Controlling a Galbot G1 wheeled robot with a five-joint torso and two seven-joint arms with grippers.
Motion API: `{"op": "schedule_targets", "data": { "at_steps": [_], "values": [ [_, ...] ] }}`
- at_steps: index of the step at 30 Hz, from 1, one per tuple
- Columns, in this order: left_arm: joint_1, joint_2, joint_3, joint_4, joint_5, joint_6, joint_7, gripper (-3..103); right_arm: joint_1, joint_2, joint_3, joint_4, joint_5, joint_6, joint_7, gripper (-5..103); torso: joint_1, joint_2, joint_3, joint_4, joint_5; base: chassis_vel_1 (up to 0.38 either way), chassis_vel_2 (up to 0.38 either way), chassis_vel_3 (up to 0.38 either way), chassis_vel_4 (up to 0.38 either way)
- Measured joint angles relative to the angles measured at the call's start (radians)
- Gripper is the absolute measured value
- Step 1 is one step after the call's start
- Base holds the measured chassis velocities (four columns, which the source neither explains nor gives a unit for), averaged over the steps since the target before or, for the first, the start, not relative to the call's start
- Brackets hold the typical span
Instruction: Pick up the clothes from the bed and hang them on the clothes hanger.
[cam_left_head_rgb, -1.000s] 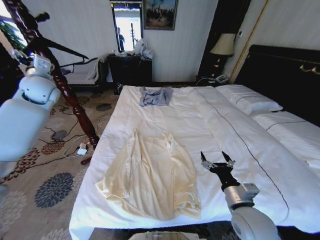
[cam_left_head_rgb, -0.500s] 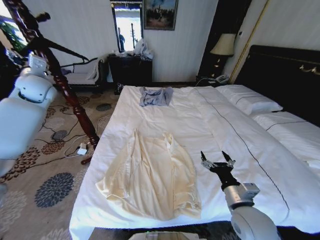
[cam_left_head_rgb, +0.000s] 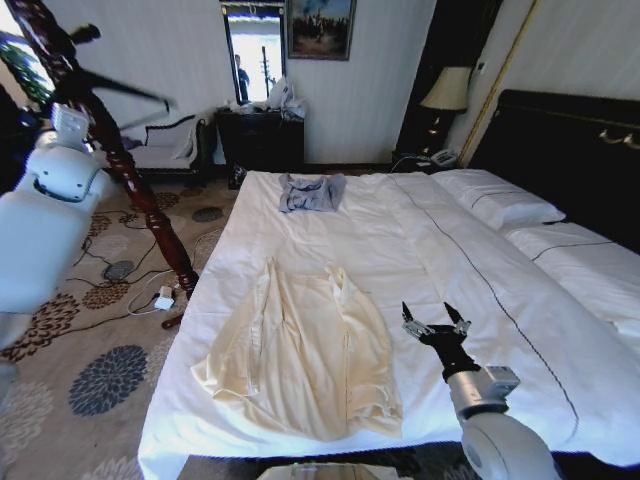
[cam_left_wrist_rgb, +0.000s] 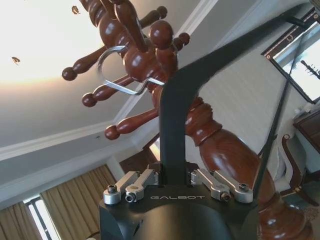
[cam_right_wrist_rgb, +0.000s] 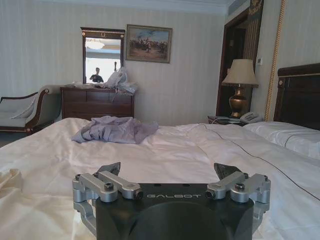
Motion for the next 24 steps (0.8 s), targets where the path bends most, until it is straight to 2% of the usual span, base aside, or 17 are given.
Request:
{"op": "schedule_targets", "data": {
  "at_steps": [9,15,19,20,21,24],
  "values": [
    [0.009,0.021,-0.005,-0.022,-0.006,0.0,0.005,22,-0.003,0.001,-0.002,0.0,-0.003,-0.001,0.0,100,0.0,0.0,0.0,-0.0005,-0.0002,0.0,0.0,0.0,0.0],
    [0.067,0.059,-0.047,-0.099,-0.024,0.009,0.009,22,-0.002,0.001,-0.006,0.002,-0.002,-0.002,0.001,100,0.0,0.0,0.0,-0.0006,0.0,0.0,0.0,0.0,0.0],
    [0.168,0.113,-0.115,-0.188,-0.044,0.018,0.019,22,-0.002,0.001,-0.01,0.002,-0.002,-0.003,0.001,100,0.0,0.0,0.0,-0.0005,-0.0006,0.0,0.0,0.0,0.0],
    [0.243,0.154,-0.174,-0.243,-0.051,0.014,0.024,22,-0.002,-0.004,-0.01,0.002,0.001,-0.003,0.003,100,0.0,0.0,0.0,0.0001,-0.0002,0.0,0.0,0.0,0.0],
    [0.243,0.154,-0.174,-0.243,-0.051,0.014,0.024,22,-0.002,-0.004,-0.01,0.002,0.001,-0.003,0.003,100,0.0,0.0,0.0,0.0001,-0.0002,0.0,0.0,0.0,0.0],
    [0.367,0.22,-0.253,-0.343,-0.09,-0.019,0.033,22,-0.001,-0.02,-0.002,-0.004,0.023,-0.004,0.009,100,0.0,0.0,0.0,0.0003,-0.0006,0.0,0.0,0.0,0.0]
  ]
}}
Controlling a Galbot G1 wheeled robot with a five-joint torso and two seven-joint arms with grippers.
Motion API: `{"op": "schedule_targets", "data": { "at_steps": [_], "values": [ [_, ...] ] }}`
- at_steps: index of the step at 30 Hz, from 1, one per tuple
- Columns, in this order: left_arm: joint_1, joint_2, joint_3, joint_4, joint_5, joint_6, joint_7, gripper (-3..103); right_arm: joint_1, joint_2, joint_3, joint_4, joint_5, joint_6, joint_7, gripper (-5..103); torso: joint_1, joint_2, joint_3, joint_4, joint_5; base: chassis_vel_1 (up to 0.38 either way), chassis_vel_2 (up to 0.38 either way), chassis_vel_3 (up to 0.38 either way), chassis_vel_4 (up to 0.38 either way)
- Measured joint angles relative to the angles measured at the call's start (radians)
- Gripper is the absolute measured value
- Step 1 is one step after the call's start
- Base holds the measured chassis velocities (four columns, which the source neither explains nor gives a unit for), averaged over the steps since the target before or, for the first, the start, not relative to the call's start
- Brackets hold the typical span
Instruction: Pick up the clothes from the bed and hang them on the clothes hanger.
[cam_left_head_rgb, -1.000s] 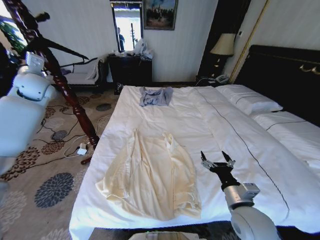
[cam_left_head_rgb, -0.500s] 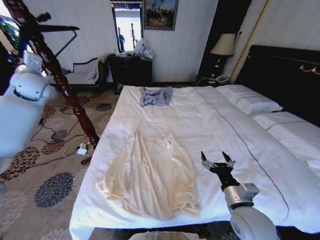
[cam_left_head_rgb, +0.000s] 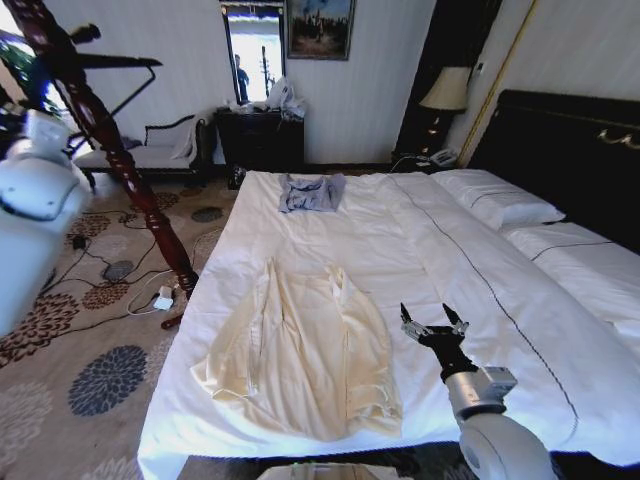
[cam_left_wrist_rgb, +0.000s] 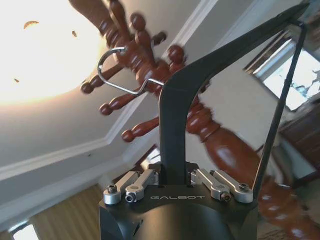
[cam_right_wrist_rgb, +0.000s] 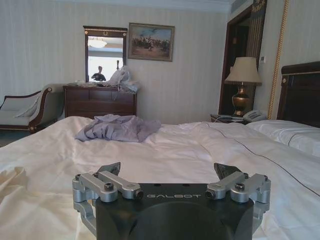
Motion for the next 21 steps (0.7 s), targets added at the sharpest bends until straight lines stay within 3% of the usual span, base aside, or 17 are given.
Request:
{"op": "schedule_targets", "data": {
  "at_steps": [7,8,11,14,21],
  "values": [
    [0.139,0.064,-0.084,-0.117,-0.042,-0.069,0.019,22,0.01,-0.025,0.012,-0.012,0.032,-0.003,0.009,100,0.0,0.0,0.0,-0.0012,0.0006,0.0,0.0,0.0,0.0],
    [0.204,0.077,-0.12,-0.16,-0.053,-0.112,0.041,22,0.016,-0.034,0.014,-0.018,0.042,-0.004,0.012,100,0.0,0.0,0.0,-0.0009,0.0008,0.0,0.0,0.0,0.0],
    [0.274,0.079,-0.145,-0.204,-0.069,-0.165,0.068,22,0.018,-0.041,0.019,-0.025,0.055,-0.007,0.017,100,0.0,0.0,0.0,-0.0004,0.0007,0.0,0.0,0.0,0.0],
    [0.321,0.06,-0.14,-0.226,-0.091,-0.202,0.081,22,0.016,-0.053,0.027,-0.032,0.071,-0.01,0.023,100,0.0,0.0,0.0,-0.0007,0.0007,0.0,0.0,0.0,0.0],
    [0.432,-0.046,-0.081,-0.227,-0.042,-0.297,0.145,22,0.018,-0.102,0.04,-0.045,0.12,-0.023,0.035,100,0.0,0.0,0.0,-0.001,0.0007,0.0,0.0,0.0,0.0]
  ]
}}
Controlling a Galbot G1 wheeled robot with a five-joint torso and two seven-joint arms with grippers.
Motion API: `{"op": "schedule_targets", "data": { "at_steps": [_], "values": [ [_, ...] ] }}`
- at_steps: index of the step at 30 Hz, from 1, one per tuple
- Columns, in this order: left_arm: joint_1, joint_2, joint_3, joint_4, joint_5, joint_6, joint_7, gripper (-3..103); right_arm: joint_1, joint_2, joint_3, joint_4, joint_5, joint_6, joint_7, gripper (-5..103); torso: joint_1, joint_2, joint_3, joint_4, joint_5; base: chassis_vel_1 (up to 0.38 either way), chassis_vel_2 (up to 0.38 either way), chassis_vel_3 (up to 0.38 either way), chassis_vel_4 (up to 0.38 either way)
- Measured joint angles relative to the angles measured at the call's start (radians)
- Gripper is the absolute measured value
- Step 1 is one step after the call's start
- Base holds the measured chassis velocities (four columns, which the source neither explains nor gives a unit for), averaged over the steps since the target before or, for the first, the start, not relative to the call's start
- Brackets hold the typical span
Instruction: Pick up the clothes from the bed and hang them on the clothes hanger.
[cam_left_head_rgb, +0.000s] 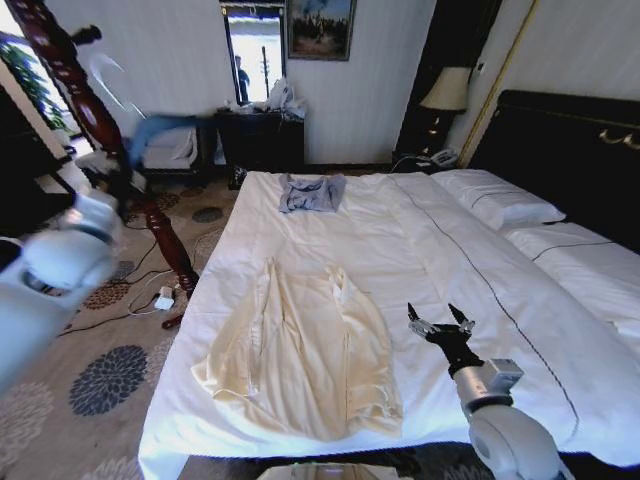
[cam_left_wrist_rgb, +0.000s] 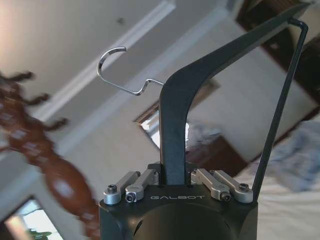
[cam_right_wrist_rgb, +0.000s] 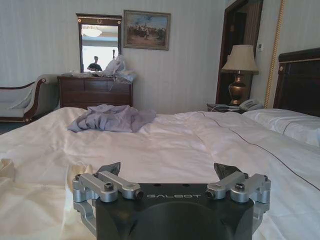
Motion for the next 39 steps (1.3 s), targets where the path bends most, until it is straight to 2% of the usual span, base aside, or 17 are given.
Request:
{"op": "schedule_targets", "data": {
  "at_steps": [6,9,10,12,16,20,22,27,34,39],
  "values": [
    [0.102,-0.065,0.01,0.026,0.046,-0.066,0.06,22,0.004,-0.039,-0.005,-0.039,-0.021,0.008,-0.011,100,0.0,0.0,0.0,0.0003,-0.0002,0.0,0.0,0.0,0.0],
    [0.183,-0.105,0.014,0.065,0.113,-0.143,0.131,22,0.012,-0.064,-0.013,-0.086,-0.035,0.027,-0.017,100,0.0,0.0,0.0,0.0004,-0.0001,0.0,0.0,0.0,0.0],
    [0.183,-0.105,0.014,0.065,0.113,-0.143,0.131,22,0.012,-0.064,-0.013,-0.086,-0.035,0.027,-0.017,100,0.0,0.0,0.0,0.0004,-0.0001,0.0,0.0,0.0,0.0],
    [0.216,-0.137,0.024,0.118,0.176,-0.219,0.187,22,0.038,-0.079,-0.028,-0.113,-0.038,0.034,-0.018,100,0.0,0.0,0.0,0.0004,-0.0004,0.0,0.0,0.0,0.0],
    [0.224,-0.156,0.042,0.162,0.213,-0.256,0.216,22,0.073,-0.092,-0.048,-0.127,-0.038,0.034,-0.018,100,0.0,0.0,0.0,0.0003,-0.0002,0.0,0.0,0.0,0.0],
    [0.221,-0.179,0.054,0.211,0.246,-0.273,0.222,22,0.101,-0.11,-0.075,-0.142,-0.04,0.034,-0.018,100,0.0,0.0,0.0,0.0003,-0.0002,0.0,0.0,0.0,0.0],
    [0.214,-0.194,0.065,0.25,0.28,-0.304,0.229,22,0.127,-0.132,-0.1,-0.163,-0.044,0.035,-0.019,100,0.0,0.0,0.0,0.0005,-0.0003,0.0,0.0,0.0,0.0],
    [0.219,-0.207,0.072,0.269,0.32,-0.328,0.233,22,0.173,-0.158,-0.137,-0.191,-0.043,0.035,-0.021,100,0.0,0.0,0.0,0.0002,0.0,0.0,0.0,0.0,0.0],
    [0.257,-0.223,0.048,0.268,0.271,-0.329,0.238,22,0.239,-0.202,-0.183,-0.208,-0.042,0.023,-0.033,100,0.0,0.0,0.0,0.0004,-0.0003,0.0,0.0,0.0,0.0],
    [0.277,-0.236,0.032,0.267,0.237,-0.33,0.239,22,0.321,-0.264,-0.251,-0.242,-0.027,0.019,-0.045,100,0.0,0.0,0.0,0.0003,-0.0003,0.0,0.0,0.0,0.0]
  ]
}}
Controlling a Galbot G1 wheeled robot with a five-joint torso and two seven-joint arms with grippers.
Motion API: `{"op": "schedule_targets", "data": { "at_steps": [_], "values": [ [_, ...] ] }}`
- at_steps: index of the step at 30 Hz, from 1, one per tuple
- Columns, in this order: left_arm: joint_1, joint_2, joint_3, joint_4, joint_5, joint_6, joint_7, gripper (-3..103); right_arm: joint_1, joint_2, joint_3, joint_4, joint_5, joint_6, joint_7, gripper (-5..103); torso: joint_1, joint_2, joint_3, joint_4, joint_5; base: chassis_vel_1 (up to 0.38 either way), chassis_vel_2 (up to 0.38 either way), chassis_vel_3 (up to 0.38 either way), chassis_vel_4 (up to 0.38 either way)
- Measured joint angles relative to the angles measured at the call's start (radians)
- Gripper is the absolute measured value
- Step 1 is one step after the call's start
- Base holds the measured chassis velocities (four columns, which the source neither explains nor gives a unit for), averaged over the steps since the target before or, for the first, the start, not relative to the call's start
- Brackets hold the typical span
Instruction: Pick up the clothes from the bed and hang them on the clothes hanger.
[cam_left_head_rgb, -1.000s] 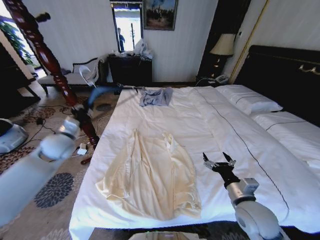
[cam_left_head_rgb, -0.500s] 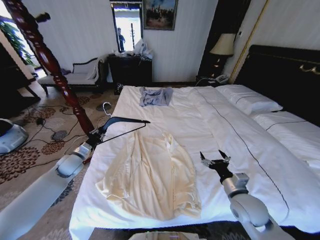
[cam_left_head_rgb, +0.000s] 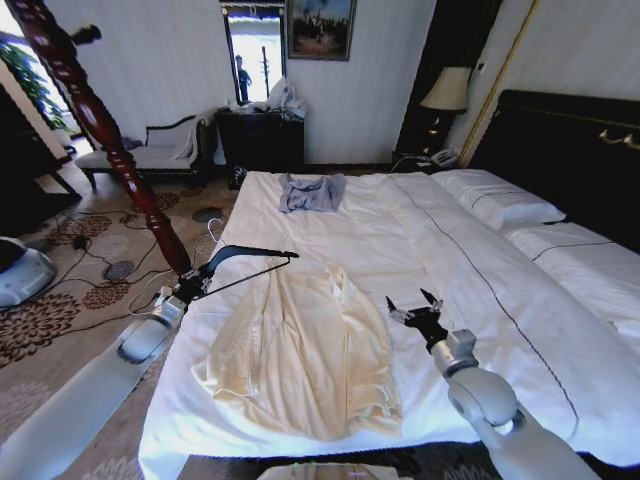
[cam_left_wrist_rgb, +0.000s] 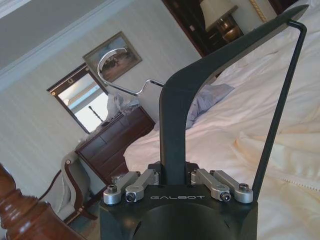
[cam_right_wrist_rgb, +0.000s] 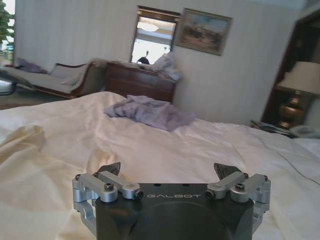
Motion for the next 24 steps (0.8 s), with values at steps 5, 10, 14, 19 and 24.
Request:
{"op": "schedule_targets", "data": {
  "at_steps": [5,10,14,19,24],
  "values": [
    [0.002,-0.005,-0.008,-0.001,-0.024,0.012,-0.004,22,0.176,-0.035,-0.147,-0.083,0.073,-0.019,0.006,100,0.0,0.0,0.0,0.0,0.0002,0.0,0.0,0.0,0.0],
    [-0.047,0.007,0.014,0.029,-0.054,0.012,0.007,22,0.333,-0.017,-0.277,-0.17,0.119,-0.054,0.017,100,0.0,0.0,0.0,-0.0008,-0.0006,0.0,0.0,0.0,0.0],
    [-0.047,0.016,0.012,0.037,-0.082,0.009,0.014,22,0.369,-0.006,-0.341,-0.207,0.065,-0.05,0.004,100,0.0,0.0,0.0,-0.0001,0.0002,0.0,0.0,0.0,0.0],
    [-0.038,0.017,0.008,0.04,-0.089,0.005,0.02,22,0.454,0.03,-0.435,-0.253,0.033,-0.046,-0.004,100,0.0,0.0,0.0,0.0001,-0.0002,0.0,0.0,0.0,0.0],
    [-0.04,0.015,0.011,0.042,-0.089,0.005,0.021,22,0.566,0.065,-0.539,-0.298,0.031,-0.05,-0.004,96,0.0,0.0,0.0,0.0003,-0.0001,0.0,0.0,0.0,0.0]
  ]
}}
